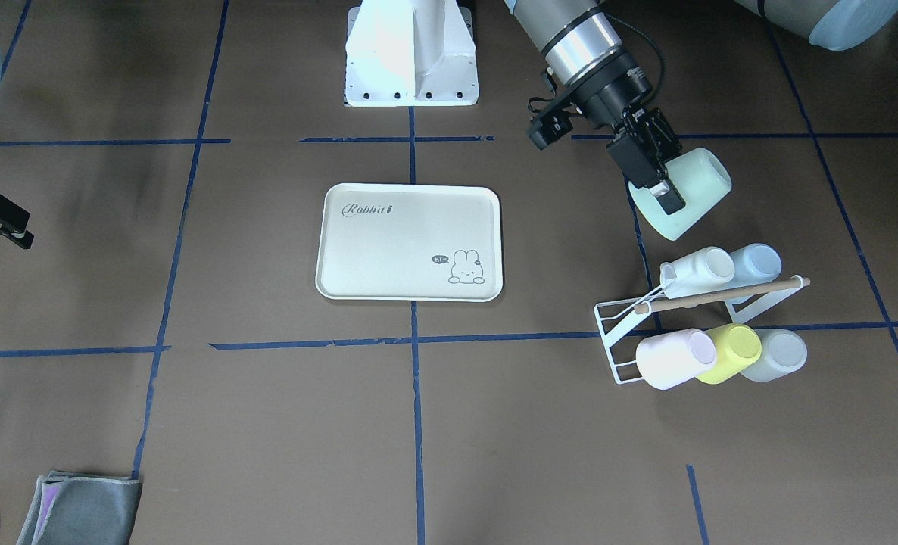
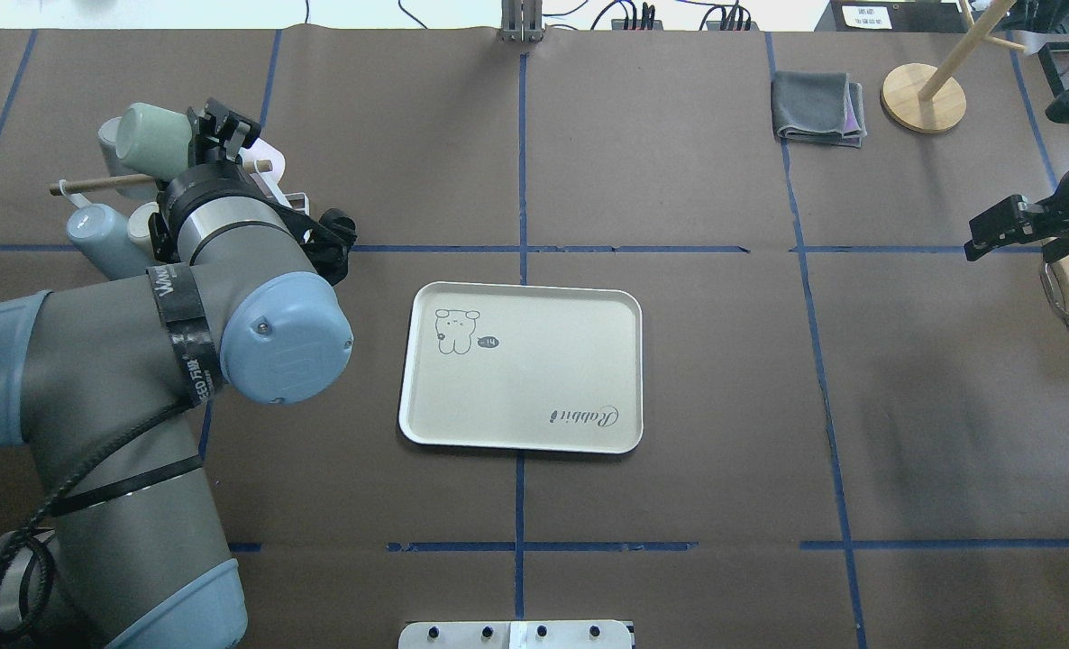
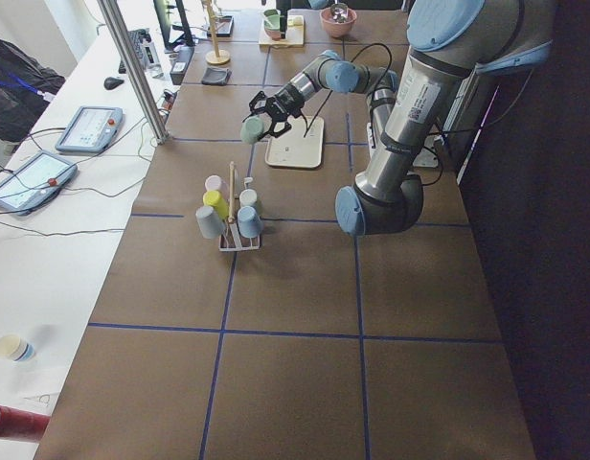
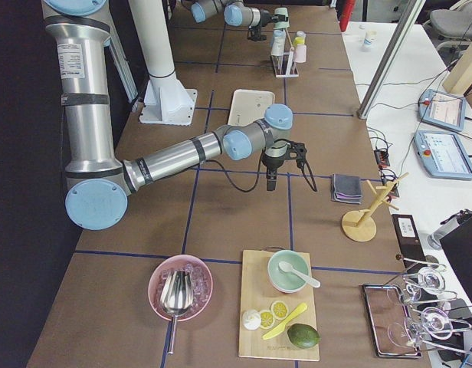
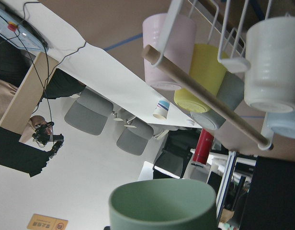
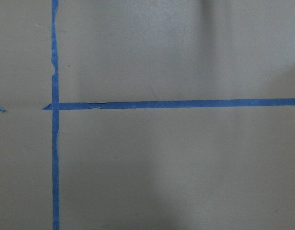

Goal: Pick up and place green cup on tray

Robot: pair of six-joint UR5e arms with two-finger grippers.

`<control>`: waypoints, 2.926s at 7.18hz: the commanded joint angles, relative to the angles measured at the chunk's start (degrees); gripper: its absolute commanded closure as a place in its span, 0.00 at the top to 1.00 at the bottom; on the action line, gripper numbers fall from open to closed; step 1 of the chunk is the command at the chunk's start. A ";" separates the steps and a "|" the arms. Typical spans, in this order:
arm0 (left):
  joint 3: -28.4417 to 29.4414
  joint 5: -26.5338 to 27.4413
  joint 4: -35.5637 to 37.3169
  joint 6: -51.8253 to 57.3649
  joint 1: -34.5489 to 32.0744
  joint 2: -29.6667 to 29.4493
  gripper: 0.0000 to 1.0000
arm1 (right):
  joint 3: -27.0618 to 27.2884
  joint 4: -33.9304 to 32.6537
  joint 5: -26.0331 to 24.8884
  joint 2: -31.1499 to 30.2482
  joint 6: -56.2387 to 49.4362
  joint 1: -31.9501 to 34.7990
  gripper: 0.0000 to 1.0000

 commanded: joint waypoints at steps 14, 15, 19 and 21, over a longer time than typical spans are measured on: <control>30.63 -27.63 -107.44 -63.58 6.19 6.59 0.25 | 0.44 0.01 -0.12 -0.13 -0.08 0.76 1.00; 34.85 -27.54 -113.51 -63.49 6.97 6.15 0.25 | 0.44 0.01 -0.12 -0.13 -0.08 0.76 1.00; 41.04 -20.07 -120.08 -63.23 11.55 3.60 0.25 | 0.35 0.01 -0.30 -0.39 -0.08 0.76 1.00; 44.02 -18.14 -121.30 -63.05 11.81 2.81 0.25 | 0.44 0.01 -0.38 -0.48 -0.08 0.76 1.00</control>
